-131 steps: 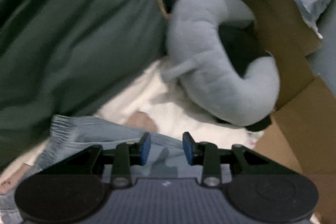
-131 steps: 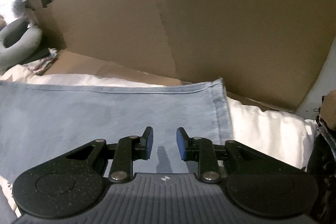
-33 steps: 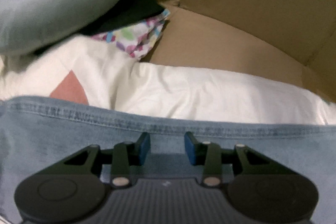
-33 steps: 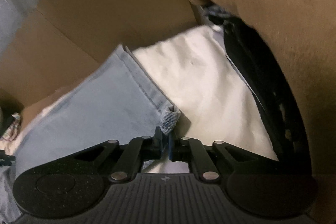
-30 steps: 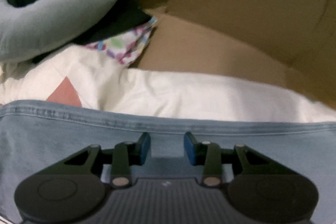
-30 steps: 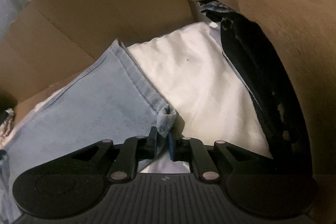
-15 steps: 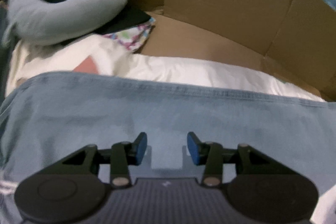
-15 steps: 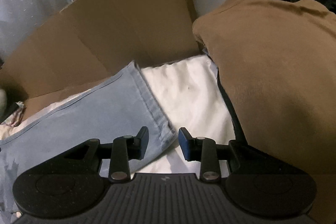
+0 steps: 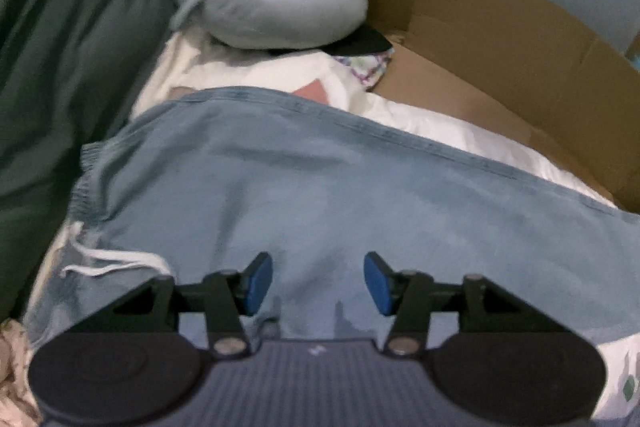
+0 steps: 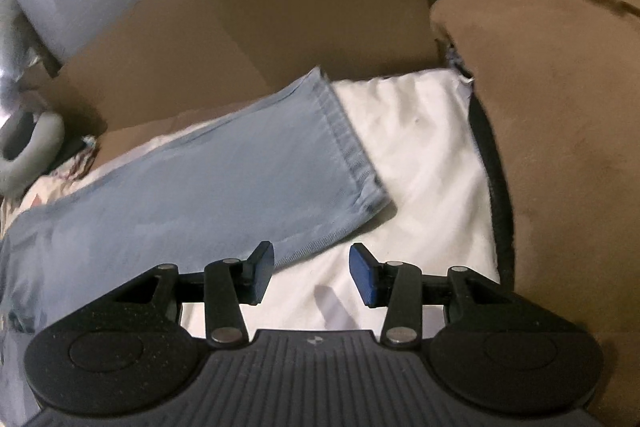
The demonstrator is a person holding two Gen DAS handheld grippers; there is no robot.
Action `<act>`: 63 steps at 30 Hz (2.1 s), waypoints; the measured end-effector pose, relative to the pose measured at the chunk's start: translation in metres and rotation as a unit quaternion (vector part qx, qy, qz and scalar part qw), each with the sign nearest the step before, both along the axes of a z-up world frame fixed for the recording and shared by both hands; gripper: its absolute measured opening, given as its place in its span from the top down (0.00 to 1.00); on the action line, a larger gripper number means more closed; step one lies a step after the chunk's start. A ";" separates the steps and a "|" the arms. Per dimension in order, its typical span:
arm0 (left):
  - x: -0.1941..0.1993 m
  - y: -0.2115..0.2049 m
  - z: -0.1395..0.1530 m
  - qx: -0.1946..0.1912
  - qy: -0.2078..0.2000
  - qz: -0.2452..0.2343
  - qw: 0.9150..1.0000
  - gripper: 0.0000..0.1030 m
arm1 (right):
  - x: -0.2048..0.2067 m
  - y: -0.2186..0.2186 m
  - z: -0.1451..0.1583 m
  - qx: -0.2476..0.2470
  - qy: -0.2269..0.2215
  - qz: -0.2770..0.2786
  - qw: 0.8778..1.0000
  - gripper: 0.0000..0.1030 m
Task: Fold clothes
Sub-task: 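Open the right gripper and raise both grippers away from the jeans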
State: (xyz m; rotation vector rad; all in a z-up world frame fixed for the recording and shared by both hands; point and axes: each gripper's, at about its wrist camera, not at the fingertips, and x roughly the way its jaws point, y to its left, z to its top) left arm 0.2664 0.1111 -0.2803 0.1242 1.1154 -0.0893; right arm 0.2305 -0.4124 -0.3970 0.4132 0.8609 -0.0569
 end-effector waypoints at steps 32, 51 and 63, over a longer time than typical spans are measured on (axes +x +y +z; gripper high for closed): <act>-0.093 0.125 0.216 -0.069 0.014 0.161 0.985 0.44 | -0.121 -0.055 0.244 0.047 -0.034 0.056 0.997 0.53; -0.170 0.194 0.242 -0.100 0.031 0.183 0.978 0.38 | -0.164 -0.089 0.378 -0.002 -0.048 0.074 0.996 0.48; -0.180 0.200 0.215 -0.103 0.030 0.181 0.978 0.36 | -0.179 -0.084 0.310 0.014 -0.011 0.093 0.996 0.47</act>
